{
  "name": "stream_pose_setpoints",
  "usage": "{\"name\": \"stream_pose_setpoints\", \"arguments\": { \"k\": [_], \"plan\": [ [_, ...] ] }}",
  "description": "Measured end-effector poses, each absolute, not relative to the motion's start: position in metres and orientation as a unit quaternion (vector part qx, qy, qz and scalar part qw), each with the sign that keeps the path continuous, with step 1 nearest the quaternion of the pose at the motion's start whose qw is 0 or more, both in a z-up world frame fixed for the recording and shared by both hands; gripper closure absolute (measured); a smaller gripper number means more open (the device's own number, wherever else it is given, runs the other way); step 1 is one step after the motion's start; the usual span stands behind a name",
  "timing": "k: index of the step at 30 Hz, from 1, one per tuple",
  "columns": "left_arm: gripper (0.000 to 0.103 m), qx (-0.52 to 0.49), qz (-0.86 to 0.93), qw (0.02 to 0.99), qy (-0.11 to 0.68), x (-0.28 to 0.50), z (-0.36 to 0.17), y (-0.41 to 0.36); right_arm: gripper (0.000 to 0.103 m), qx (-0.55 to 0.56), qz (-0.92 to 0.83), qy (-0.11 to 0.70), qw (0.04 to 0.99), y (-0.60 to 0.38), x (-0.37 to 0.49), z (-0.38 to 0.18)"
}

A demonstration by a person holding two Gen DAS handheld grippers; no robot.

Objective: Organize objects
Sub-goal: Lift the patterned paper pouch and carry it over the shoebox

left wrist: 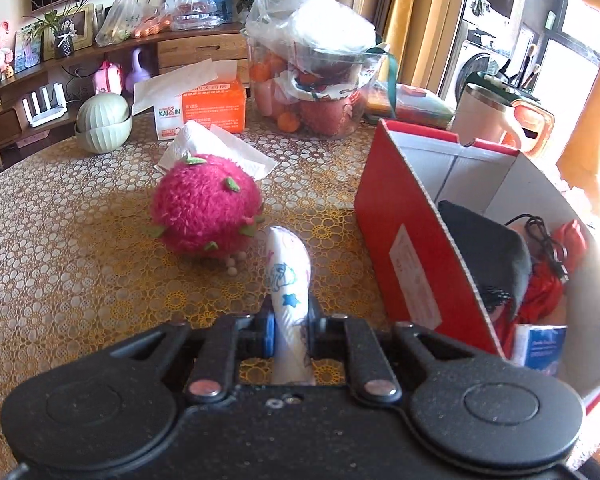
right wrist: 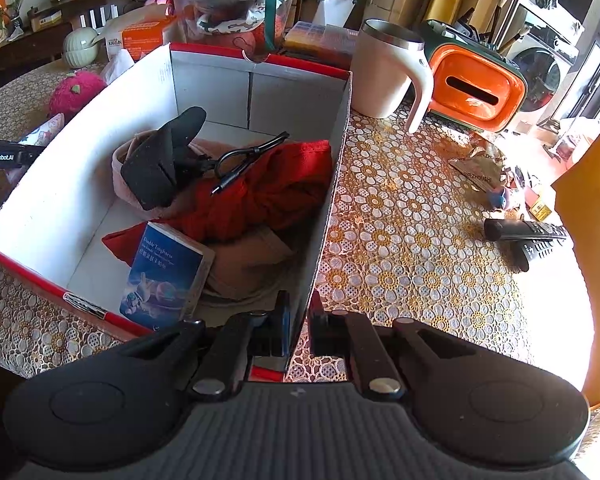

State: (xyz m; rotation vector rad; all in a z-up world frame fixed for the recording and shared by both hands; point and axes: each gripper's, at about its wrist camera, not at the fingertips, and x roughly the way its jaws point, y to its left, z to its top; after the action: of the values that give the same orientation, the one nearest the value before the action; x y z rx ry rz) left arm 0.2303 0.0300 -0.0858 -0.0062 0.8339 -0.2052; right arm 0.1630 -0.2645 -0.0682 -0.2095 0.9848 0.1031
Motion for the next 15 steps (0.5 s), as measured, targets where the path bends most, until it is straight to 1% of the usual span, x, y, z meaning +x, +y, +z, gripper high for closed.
{"name": "stream_pose_setpoints", "arguments": {
  "k": [8, 15],
  "plan": [
    [0.091, 0.009, -0.150, 0.909, 0.388, 0.208, -0.039, 0.005, 0.094, -0.098, 0.048, 0.471, 0.875, -0.264, 0.163, -0.069],
    [0.091, 0.037, -0.195, 0.907, 0.372, 0.199, -0.017, -0.034, 0.094, -0.087, 0.045, 0.473, 0.875, -0.266, 0.165, -0.069]
  ]
}}
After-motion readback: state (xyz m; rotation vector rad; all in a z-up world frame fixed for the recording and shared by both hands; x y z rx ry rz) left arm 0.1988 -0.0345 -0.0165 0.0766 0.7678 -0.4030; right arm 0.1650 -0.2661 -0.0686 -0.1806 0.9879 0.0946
